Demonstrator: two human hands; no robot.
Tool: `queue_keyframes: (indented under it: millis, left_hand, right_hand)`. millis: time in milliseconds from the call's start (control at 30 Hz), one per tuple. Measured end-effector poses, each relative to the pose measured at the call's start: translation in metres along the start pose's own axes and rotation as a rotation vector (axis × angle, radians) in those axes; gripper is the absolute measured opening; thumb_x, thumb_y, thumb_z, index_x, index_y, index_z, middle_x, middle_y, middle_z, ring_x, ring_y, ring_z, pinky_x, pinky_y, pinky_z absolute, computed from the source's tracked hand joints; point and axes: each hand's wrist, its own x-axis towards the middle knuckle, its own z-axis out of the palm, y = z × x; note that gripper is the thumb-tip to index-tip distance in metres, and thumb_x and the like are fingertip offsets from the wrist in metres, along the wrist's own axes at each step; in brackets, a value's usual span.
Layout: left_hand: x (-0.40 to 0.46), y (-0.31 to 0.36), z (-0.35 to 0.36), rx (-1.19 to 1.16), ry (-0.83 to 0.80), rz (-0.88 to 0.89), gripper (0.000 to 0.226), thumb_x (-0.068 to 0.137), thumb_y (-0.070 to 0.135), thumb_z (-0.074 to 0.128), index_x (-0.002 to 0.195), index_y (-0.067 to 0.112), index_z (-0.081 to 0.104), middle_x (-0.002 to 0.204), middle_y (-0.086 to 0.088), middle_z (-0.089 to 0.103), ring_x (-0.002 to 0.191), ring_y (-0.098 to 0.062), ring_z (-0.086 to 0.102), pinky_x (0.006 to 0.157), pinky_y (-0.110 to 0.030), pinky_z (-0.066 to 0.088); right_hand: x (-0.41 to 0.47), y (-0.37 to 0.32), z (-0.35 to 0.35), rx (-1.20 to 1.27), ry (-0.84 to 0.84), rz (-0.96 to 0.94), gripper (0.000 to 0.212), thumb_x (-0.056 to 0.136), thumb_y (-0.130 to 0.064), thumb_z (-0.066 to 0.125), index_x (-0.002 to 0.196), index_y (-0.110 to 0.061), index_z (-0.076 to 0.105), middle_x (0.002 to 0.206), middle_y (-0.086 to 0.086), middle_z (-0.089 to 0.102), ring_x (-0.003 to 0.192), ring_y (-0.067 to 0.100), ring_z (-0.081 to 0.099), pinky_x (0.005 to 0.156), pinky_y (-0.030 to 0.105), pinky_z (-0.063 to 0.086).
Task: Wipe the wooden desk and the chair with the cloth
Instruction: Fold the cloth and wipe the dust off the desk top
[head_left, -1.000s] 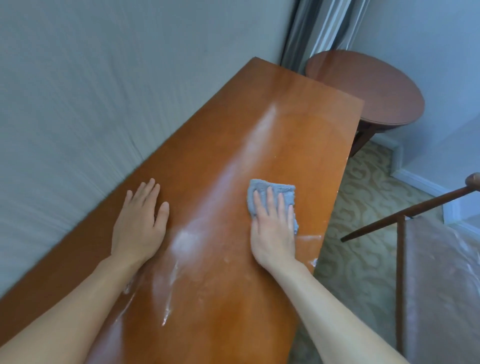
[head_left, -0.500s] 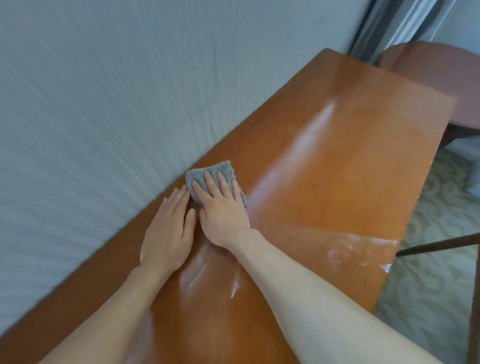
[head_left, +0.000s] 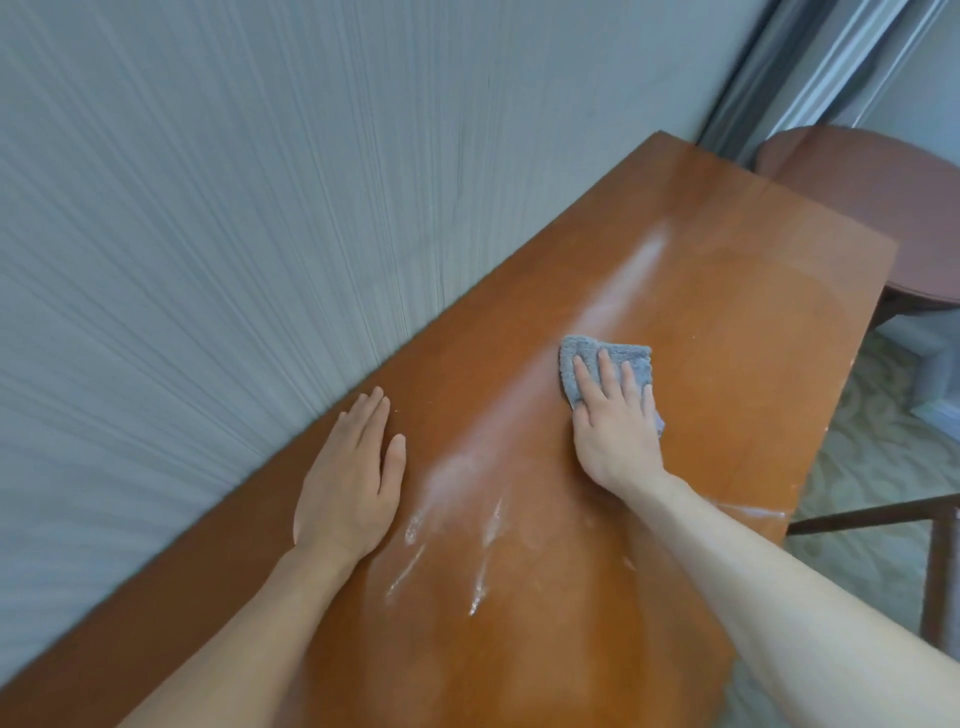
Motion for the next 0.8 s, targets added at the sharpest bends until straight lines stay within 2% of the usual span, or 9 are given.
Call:
queue_keyframes:
  millis: [67,200,267,333,400,500,567,700,800]
  left_hand:
    - [0.000,0.000,0.000,-0.014,-0.004,-0.003,0.074,0.103,0.058,0.009,0.162,0.016,0.029,0.169,0.004,0.022,0.157,-0.011,0.014,0.125,-0.029,0.011]
    - [0.001,-0.002,0.001,-0.010,0.008,0.023,0.072,0.104,0.055,0.015,0.161,0.012,0.030,0.168,0.000,0.027,0.155,-0.008,0.016,0.125,-0.027,0.011]
    - [0.002,-0.006,0.003,-0.026,0.019,0.033,0.073,0.104,0.055,0.015,0.160,0.011,0.033,0.166,-0.003,0.032,0.155,-0.012,0.023,0.126,-0.029,0.016]
    - [0.004,-0.011,0.003,-0.073,0.033,0.008,0.074,0.103,0.056,0.016,0.158,0.011,0.037,0.165,-0.003,0.037,0.153,-0.014,0.029,0.124,-0.031,0.021]
    - [0.004,-0.011,0.003,-0.082,0.033,0.005,0.073,0.102,0.055,0.019,0.157,0.011,0.039,0.163,-0.004,0.040,0.152,-0.016,0.033,0.124,-0.032,0.024]
    - [0.003,-0.008,0.003,-0.030,0.033,0.035,0.072,0.102,0.054,0.022,0.156,0.009,0.040,0.163,-0.006,0.040,0.152,-0.018,0.032,0.124,-0.033,0.021]
    - [0.003,-0.007,0.003,0.008,0.024,0.048,0.073,0.103,0.054,0.022,0.156,0.007,0.040,0.164,-0.006,0.037,0.153,-0.018,0.029,0.125,-0.033,0.018]
    - [0.004,-0.006,0.004,0.078,-0.008,0.071,0.076,0.103,0.056,0.018,0.158,0.007,0.037,0.167,-0.005,0.030,0.155,-0.018,0.023,0.127,-0.035,0.015]
    - [0.004,-0.007,0.007,0.114,-0.010,0.079,0.077,0.104,0.058,0.016,0.158,0.007,0.037,0.167,-0.005,0.029,0.156,-0.019,0.022,0.128,-0.038,0.016]
  right_hand:
    - [0.000,-0.023,0.004,0.001,0.001,0.001,0.060,0.103,-0.027,0.030,0.161,-0.031,0.012,0.170,0.001,0.001,0.156,0.029,-0.003,0.125,0.051,-0.003]
    - [-0.022,-0.104,0.024,-0.009,-0.052,-0.285,0.067,0.097,-0.027,0.040,0.160,-0.030,0.017,0.170,0.003,0.005,0.155,0.031,-0.003,0.124,0.053,-0.005]
    - [-0.043,-0.146,0.035,0.002,-0.074,-0.405,0.063,0.100,-0.028,0.036,0.160,-0.026,0.017,0.169,0.003,0.007,0.155,0.031,-0.004,0.124,0.052,-0.006]
    - [-0.057,-0.164,0.043,-0.010,-0.097,-0.444,0.062,0.103,-0.027,0.032,0.161,-0.022,0.011,0.169,0.004,0.006,0.156,0.029,-0.005,0.124,0.050,-0.007]
    - [-0.061,-0.156,0.044,-0.022,-0.095,-0.465,0.062,0.104,-0.028,0.032,0.161,-0.023,0.011,0.170,0.002,0.007,0.156,0.027,-0.002,0.125,0.049,-0.004]
    - [-0.060,-0.125,0.039,0.024,-0.078,-0.466,0.059,0.102,-0.030,0.034,0.160,-0.025,0.021,0.169,0.000,0.013,0.156,0.024,0.004,0.125,0.048,0.001]
    - [-0.058,-0.097,0.032,0.033,-0.054,-0.370,0.059,0.100,-0.032,0.032,0.159,-0.025,0.025,0.168,0.001,0.015,0.156,0.025,0.007,0.125,0.048,0.004]
    - [-0.053,-0.022,0.013,-0.016,-0.008,-0.173,0.065,0.096,-0.038,0.014,0.159,-0.027,0.024,0.168,0.001,0.016,0.155,0.026,0.010,0.126,0.048,0.007]
    - [-0.053,0.030,0.000,-0.040,0.025,-0.073,0.067,0.093,-0.039,0.013,0.158,-0.027,0.026,0.167,0.002,0.020,0.154,0.029,0.016,0.124,0.049,0.010]
